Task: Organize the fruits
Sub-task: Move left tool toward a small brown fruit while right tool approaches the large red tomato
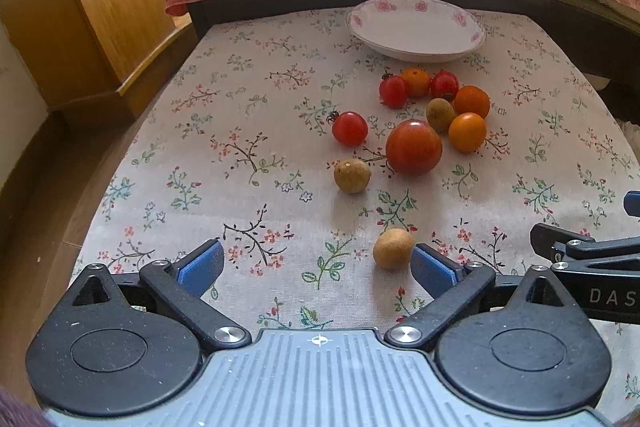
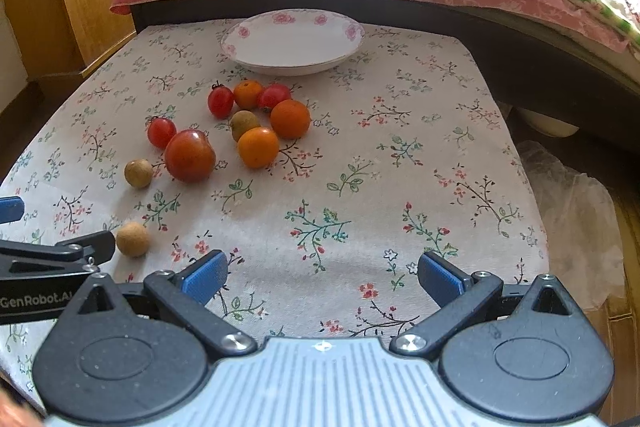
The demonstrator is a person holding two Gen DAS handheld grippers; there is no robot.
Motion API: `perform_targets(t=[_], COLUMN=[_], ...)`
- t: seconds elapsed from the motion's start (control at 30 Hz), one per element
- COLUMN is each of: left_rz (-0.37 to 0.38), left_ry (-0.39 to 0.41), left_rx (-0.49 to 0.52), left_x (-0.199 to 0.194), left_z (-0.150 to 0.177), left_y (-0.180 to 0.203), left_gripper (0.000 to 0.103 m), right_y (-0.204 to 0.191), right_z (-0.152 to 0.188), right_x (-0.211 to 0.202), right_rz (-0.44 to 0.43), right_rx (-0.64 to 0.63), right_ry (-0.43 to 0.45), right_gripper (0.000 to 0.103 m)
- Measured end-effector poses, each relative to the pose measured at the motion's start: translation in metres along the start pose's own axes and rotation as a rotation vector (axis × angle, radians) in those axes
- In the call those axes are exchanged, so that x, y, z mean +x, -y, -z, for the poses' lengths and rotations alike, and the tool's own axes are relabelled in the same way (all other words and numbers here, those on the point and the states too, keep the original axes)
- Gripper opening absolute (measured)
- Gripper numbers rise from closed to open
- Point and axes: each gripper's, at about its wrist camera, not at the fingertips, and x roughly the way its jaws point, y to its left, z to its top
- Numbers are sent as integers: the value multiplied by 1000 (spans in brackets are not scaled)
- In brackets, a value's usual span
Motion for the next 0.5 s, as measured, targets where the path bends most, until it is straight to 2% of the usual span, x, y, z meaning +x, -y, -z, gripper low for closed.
perform_targets(t=[0.5], left_rz=[3], left_ry=[-2], left_rx=[8], left_x=[1], left_z=[0], left_y=[0], left_gripper=[100], right_y=[1], right_z=[0], right_x=[2], right_rz=[0], right_rx=[2], right_ry=[-5], right_gripper=[103])
